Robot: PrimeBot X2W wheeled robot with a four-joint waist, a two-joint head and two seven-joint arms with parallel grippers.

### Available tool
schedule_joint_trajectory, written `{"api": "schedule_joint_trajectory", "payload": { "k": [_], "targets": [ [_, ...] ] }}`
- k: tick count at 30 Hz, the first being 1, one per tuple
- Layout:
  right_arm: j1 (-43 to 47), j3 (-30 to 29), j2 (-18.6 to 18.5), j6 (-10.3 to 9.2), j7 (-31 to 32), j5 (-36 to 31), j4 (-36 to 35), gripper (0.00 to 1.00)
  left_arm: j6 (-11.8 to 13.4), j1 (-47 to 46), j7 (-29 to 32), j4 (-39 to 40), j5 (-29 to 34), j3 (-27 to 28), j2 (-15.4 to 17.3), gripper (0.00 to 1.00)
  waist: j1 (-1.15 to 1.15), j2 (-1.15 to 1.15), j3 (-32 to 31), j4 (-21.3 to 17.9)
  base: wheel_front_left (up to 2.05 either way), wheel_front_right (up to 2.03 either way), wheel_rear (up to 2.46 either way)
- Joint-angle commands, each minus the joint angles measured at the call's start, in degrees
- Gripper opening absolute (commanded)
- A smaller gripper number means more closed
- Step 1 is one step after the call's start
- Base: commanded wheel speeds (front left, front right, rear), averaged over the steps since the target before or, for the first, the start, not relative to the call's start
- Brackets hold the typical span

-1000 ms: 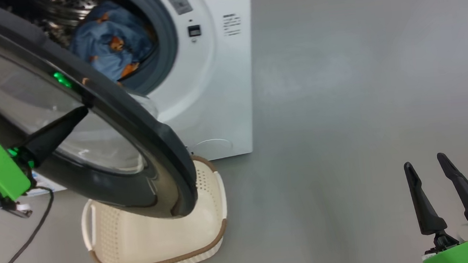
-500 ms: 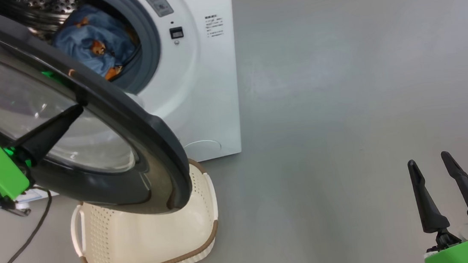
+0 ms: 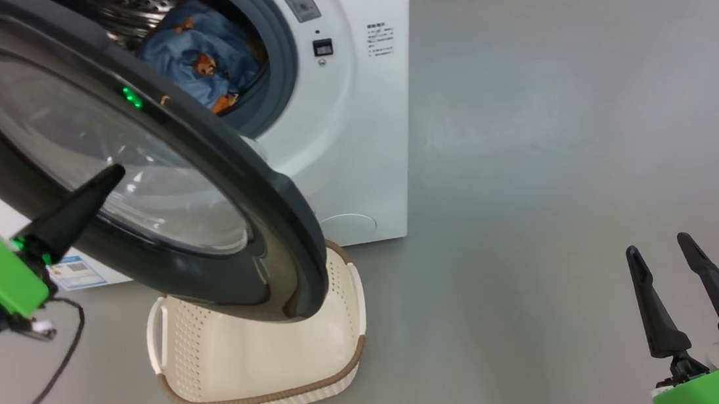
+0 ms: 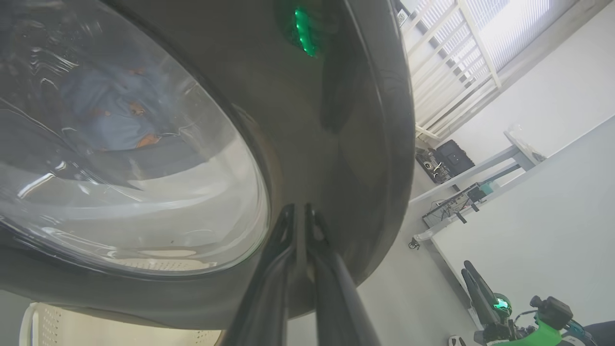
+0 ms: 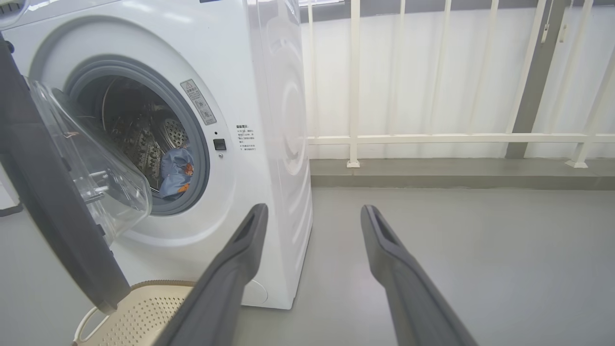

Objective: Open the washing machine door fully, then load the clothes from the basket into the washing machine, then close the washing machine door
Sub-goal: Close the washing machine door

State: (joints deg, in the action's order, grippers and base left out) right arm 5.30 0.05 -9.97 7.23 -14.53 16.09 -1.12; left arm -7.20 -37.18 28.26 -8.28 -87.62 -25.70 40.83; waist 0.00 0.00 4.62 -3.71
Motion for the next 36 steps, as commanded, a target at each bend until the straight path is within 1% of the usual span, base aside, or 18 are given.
{"api": "schedule_joint_trajectory", "payload": {
  "k": [1, 9, 10, 11, 13, 14, 15, 16, 18, 19, 20, 26, 34, 36],
  "targets": [
    [-0.3, 1.4, -1.5, 0.25, -0.5, -0.4, -1.2, 1.00, -0.3, -0.2, -1.1, 1.4, -0.4, 2.6, 3.4, 0.00, 0.00, 0.00, -0.7, 0.9, 0.00, 0.00, 0.00],
    [0.5, 1.7, -2.0, 0.25, -0.5, -0.3, -1.1, 1.00, -0.3, 5.7, -5.4, 2.0, -1.2, 3.1, 4.2, 0.00, 0.00, 0.00, -2.3, 3.5, 0.00, 0.00, 0.00],
    [0.6, 1.7, -2.0, 0.25, -0.5, -0.3, -1.1, 1.00, -0.3, 6.4, -6.0, 2.1, -1.3, 3.2, 4.2, 0.12, 0.00, 0.00, -2.3, 3.8, 0.00, 0.00, 0.00],
    [0.6, 1.7, -2.0, 0.25, -0.5, -0.3, -1.1, 1.00, -0.3, 7.2, -6.7, 2.2, -1.2, 3.3, 4.3, 0.19, 0.00, 0.00, -2.5, 4.1, 0.00, 0.00, 0.00],
    [0.8, 1.8, -2.0, 0.25, -0.5, -0.3, -1.2, 1.00, -0.3, 8.8, -8.2, 2.4, -1.5, 3.7, 4.2, 0.38, 0.00, 0.00, -2.6, 4.7, 0.00, 0.00, 0.00],
    [0.9, 1.8, -2.0, 0.25, -0.5, -0.3, -1.2, 1.00, -0.3, 9.7, -9.0, 2.5, -1.4, 3.9, 4.2, 0.45, 0.00, 0.00, -2.7, 5.1, 0.00, 0.00, 0.00],
    [0.9, 1.8, -2.0, 0.25, -0.5, -0.3, -1.2, 1.00, -0.3, 9.7, -9.0, 2.5, -1.4, 3.9, 4.2, 0.45, 0.00, 0.00, -2.7, 5.1, 0.00, 0.00, 0.00],
    [1.0, 1.9, -2.0, 0.25, -0.5, -0.3, -1.2, 1.00, -0.3, 10.6, -9.8, 2.7, -1.4, 4.0, 4.2, 0.51, 0.00, 0.00, -2.7, 5.3, 0.00, 0.00, 0.00],
    [1.0, 1.9, -2.0, 0.25, -0.5, -0.3, -1.2, 1.00, -0.3, 12.3, -11.5, 2.7, -0.8, 4.1, 4.2, 0.85, 0.00, 0.00, -2.7, 6.0, 0.00, 0.00, 0.00],
    [1.1, 1.9, -1.9, 0.25, -0.5, -0.3, -1.2, 1.00, -0.3, 13.0, -12.5, 2.7, -0.6, 4.1, 4.1, 0.97, 0.00, 0.00, -2.6, 6.3, 0.00, 0.00, 0.00],
    [1.1, 1.9, -1.9, 0.25, -0.5, -0.3, -1.3, 1.00, -0.3, 13.7, -13.6, 2.6, -0.4, 4.2, 3.9, 1.00, 0.00, 0.00, -2.5, 6.6, 0.00, 0.00, 0.00],
    [0.9, 2.0, -1.9, 0.25, -0.5, -0.3, -1.3, 1.00, -0.3, 18.0, -20.8, 1.8, 1.5, 3.3, 2.7, 1.00, 0.00, 0.00, -2.4, 8.0, 0.00, 0.00, 0.00],
    [0.9, 2.0, -1.8, 0.25, -0.5, -0.3, -1.2, 1.00, -0.3, 24.3, -32.9, -0.2, 3.7, 1.7, 1.5, 1.00, 0.00, 0.00, -2.5, 9.7, 0.00, 0.00, 0.00],
    [1.0, 1.9, -1.8, 0.25, -0.5, -0.3, -1.2, 1.00, -0.3, 25.7, -35.8, -1.1, 5.1, 0.4, 1.6, 1.00, 0.00, 0.00, -2.5, 10.3, 0.00, 0.00, 0.00]
  ]
}}
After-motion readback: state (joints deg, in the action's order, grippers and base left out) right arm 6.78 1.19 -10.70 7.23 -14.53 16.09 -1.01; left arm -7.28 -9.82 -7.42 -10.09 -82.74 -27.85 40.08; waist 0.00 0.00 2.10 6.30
